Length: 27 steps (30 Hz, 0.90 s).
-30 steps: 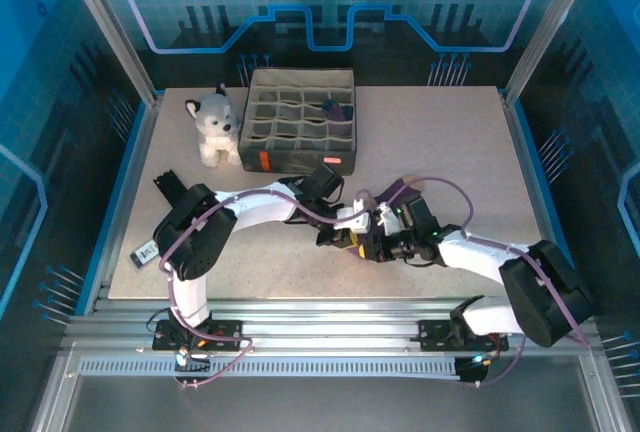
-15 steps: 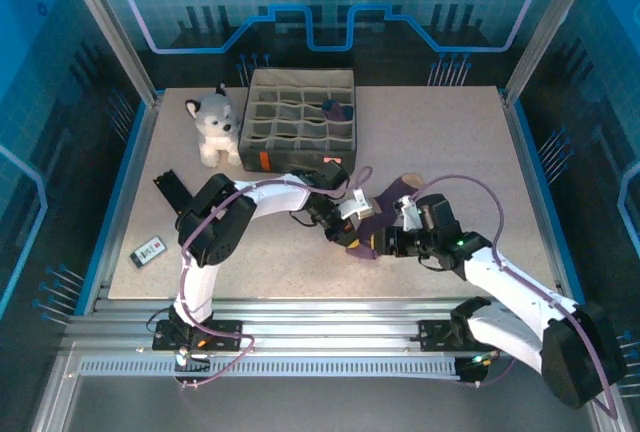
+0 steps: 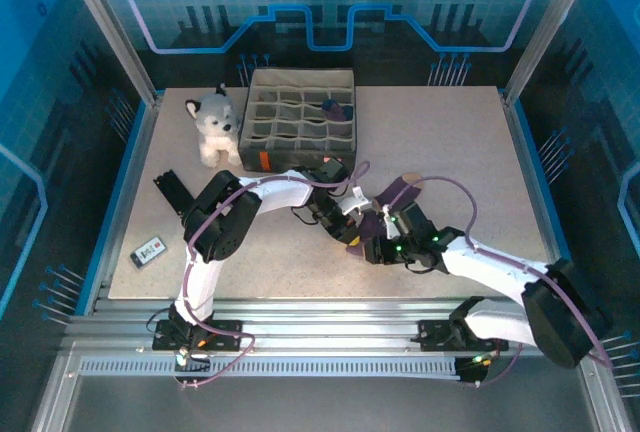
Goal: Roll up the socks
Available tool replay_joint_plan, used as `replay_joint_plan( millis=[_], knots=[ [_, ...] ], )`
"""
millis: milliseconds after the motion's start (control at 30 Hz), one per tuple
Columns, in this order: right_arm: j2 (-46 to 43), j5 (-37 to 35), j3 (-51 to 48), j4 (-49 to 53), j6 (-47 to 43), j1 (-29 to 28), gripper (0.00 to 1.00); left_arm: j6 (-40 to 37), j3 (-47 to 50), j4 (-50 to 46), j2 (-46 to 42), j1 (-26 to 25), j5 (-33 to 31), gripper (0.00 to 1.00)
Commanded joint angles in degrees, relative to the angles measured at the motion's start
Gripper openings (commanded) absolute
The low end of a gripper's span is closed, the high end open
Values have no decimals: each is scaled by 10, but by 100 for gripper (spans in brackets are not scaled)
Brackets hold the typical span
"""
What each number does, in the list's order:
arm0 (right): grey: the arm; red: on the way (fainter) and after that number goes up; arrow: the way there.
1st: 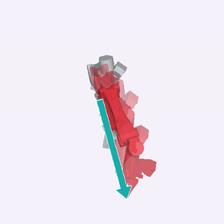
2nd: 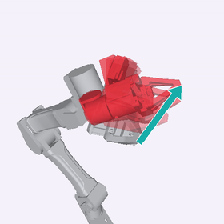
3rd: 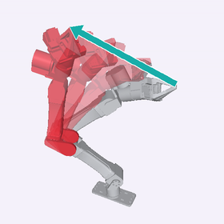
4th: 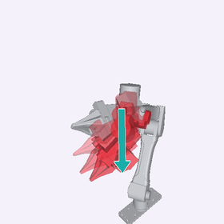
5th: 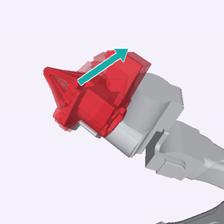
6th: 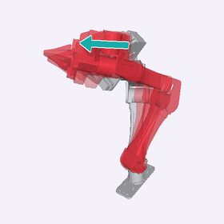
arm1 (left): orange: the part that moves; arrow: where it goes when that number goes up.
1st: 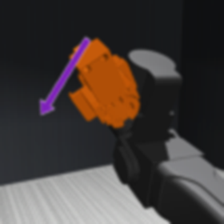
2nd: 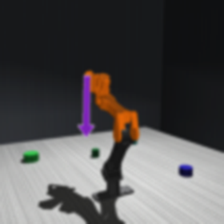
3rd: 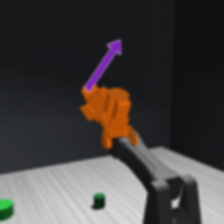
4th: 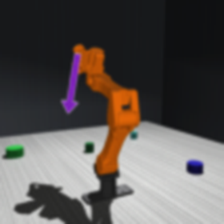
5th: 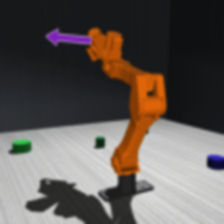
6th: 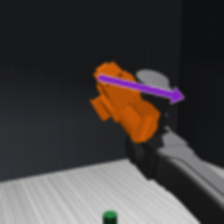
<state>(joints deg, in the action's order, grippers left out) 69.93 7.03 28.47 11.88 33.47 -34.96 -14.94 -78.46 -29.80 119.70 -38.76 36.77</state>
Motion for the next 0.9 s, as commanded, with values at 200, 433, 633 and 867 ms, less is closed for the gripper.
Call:
replay_joint_plan(
  millis=[200, 433, 633, 867],
  knots=[
    [62, -90, 33, 34, 77, -12, 32, 0, -10, -18, 14, 2, 4, 0],
    [131, -102, 67, 95, 89, -12, 31, -29, 12, 2, -10, 2, -25, 8],
    [183, -96, 90, 118, 87, -15, 27, -110, 37, 18, -68, 6, -42, 22],
    [173, -106, 88, 123, 87, -19, 27, -206, 144, 160, -184, 34, -33, 27]
  ],
)
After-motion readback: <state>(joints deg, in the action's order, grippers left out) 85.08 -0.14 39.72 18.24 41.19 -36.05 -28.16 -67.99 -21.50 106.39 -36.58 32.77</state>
